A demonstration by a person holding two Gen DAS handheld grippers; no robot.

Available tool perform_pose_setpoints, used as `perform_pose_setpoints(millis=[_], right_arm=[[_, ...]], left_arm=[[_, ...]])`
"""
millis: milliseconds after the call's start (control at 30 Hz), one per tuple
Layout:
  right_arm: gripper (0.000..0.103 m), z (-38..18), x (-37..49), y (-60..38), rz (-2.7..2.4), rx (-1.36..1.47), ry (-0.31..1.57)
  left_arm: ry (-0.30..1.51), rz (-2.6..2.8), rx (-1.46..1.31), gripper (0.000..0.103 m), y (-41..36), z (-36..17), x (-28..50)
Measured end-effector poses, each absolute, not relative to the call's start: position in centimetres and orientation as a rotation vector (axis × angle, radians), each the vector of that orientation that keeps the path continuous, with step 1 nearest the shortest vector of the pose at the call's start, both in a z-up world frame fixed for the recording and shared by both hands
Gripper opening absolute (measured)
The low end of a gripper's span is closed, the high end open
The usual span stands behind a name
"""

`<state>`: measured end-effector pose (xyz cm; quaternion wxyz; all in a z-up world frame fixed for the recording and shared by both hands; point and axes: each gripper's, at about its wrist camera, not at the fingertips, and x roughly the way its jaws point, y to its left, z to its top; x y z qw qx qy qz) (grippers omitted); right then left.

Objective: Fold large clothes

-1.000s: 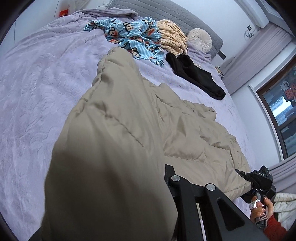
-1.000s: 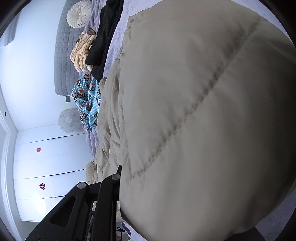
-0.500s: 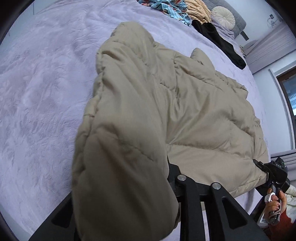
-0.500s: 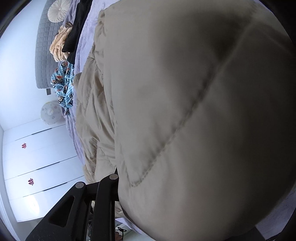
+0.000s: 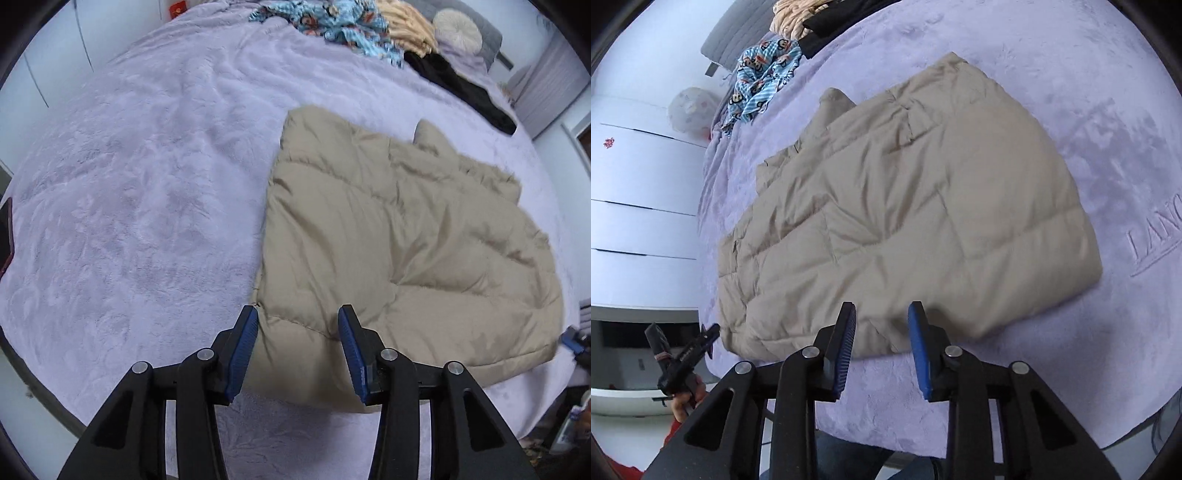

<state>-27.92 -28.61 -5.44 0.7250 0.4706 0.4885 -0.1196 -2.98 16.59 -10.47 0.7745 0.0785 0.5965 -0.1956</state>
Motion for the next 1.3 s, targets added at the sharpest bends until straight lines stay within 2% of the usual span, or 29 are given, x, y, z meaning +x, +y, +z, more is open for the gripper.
perform_pose_setpoints(millis=[100, 200, 300, 600, 667, 733, 800, 833, 867, 1300], right_arm=[[0.032, -6.1, -26.9, -28.8, -0.323, 1.002, 1.096], [0.032, -9.0, -26.1, -27.8, -0.379, 0.963, 1.166], [0.029, -11.9, -29.7, -27.1, -0.420, 0.999, 1.228], [0.033, -8.9, -30.8, -25.7, -0.404, 1.006, 1.205], [0.037, -8.5, -30.9, -25.3, -0.393, 1.013, 1.202], [0.054, -8.1, -30.9, -25.0, -0.392, 1.009, 1.199], [0.057, -7.8, -31.2, -24.8, -0.384, 0.999, 1.195], [0.057, -7.6, -31.2, -24.7, -0.379, 0.995, 1.196], [0.058, -7.5, -31.3, -24.6, -0.373, 0.991, 1.196], [0.061, -7.0, -32.7, -22.8, -0.280, 0.941, 1.236]], left_arm=[[1.325, -0.373, 0.271, 0.047, 14.6, -13.1, -3.0], [1.328, -0.358, 0.277, 0.047, 14.5, -12.7, -3.2], [1.321, -0.348, 0.284, 0.047, 14.6, -11.4, -3.4], [1.308, -0.331, 0.239, 0.047, 14.6, -8.3, -6.0], [1.307, -0.337, 0.237, 0.047, 14.3, -7.8, -6.5], [1.297, -0.340, 0.240, 0.047, 13.9, -7.3, -7.3], [1.285, -0.340, 0.251, 0.068, 13.5, -6.7, -8.1], [1.272, -0.333, 0.255, 0.093, 13.3, -6.4, -8.5], [1.253, -0.323, 0.261, 0.100, 13.2, -6.0, -9.0], [1.261, -0.321, 0.257, 0.100, 11.4, -4.0, -12.6]])
